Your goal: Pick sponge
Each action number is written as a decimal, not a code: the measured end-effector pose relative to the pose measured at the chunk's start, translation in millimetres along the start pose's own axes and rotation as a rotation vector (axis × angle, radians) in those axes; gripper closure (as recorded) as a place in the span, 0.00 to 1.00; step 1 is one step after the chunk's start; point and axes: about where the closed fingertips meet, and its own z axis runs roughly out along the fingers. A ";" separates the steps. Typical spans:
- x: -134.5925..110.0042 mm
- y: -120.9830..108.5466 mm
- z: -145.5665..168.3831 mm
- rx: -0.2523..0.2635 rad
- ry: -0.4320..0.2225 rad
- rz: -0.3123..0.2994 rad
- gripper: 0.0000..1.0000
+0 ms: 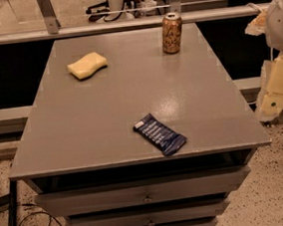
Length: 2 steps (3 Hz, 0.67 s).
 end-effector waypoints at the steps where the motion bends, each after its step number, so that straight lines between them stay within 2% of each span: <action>1: -1.8 -1.1 -0.2 0.006 -0.004 -0.002 0.00; 2: -40.4 -23.5 25.9 0.017 -0.080 -0.047 0.00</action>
Offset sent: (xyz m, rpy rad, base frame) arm 0.1148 0.1064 -0.0360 0.1751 -0.1113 0.1854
